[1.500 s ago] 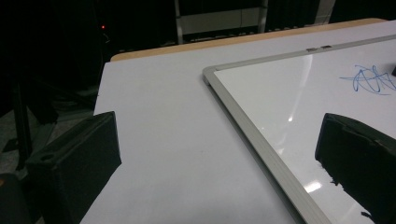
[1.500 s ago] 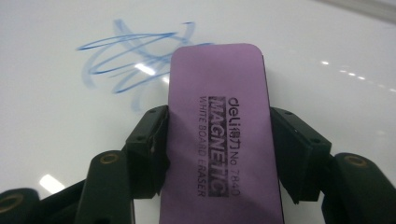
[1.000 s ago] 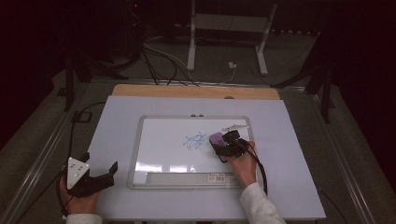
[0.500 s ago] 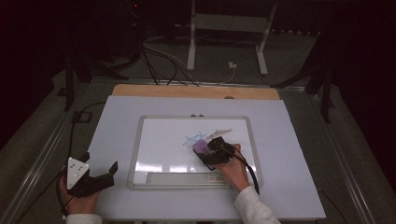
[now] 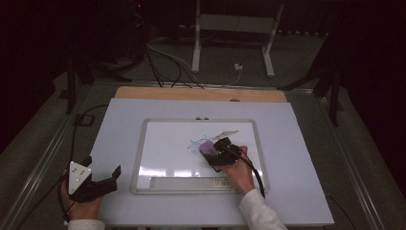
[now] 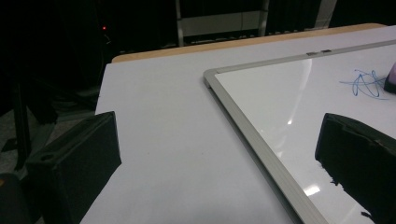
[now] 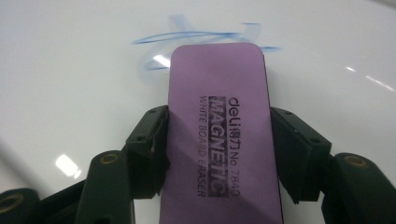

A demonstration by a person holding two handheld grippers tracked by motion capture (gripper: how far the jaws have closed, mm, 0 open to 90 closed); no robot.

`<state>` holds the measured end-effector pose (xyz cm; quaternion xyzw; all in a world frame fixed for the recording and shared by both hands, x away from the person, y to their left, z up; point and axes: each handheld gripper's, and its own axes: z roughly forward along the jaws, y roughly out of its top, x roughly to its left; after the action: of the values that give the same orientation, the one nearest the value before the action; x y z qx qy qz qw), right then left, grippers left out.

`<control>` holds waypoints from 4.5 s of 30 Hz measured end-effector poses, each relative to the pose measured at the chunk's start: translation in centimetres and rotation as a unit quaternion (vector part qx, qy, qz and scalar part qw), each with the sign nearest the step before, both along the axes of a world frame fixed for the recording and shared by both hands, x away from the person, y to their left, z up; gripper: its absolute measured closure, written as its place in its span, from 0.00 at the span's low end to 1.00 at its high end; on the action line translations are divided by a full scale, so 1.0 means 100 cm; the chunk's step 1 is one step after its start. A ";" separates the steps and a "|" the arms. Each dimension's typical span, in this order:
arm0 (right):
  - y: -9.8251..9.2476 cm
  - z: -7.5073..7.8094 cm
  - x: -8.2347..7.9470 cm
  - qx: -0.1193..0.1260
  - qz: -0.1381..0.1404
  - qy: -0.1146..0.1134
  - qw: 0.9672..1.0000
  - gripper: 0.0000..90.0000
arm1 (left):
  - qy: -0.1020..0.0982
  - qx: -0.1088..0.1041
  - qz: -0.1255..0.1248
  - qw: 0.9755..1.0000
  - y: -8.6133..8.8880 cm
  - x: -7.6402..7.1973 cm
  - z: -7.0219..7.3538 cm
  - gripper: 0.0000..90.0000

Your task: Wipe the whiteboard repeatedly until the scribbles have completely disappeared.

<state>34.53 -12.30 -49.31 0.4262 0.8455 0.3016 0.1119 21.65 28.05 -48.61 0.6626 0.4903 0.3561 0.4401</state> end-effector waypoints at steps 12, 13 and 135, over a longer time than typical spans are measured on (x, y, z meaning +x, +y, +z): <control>-0.015 0.001 0.016 -0.018 -0.070 -0.010 0.997 0.46 | -0.002 -0.004 0.002 1.000 0.002 -0.001 0.000 0.01; -0.016 0.001 0.017 -0.023 -0.080 -0.014 0.996 0.46 | -0.001 -0.002 0.002 1.000 0.002 -0.001 0.000 0.01; 0.019 0.003 0.061 -0.027 -0.029 0.012 0.999 0.46 | -0.004 -0.010 0.004 1.000 0.003 -0.002 0.001 0.01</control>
<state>40.65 -10.39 -49.04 0.4507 0.8420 0.2705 0.1214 21.50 28.38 -48.52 0.6546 0.4946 0.3555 0.4478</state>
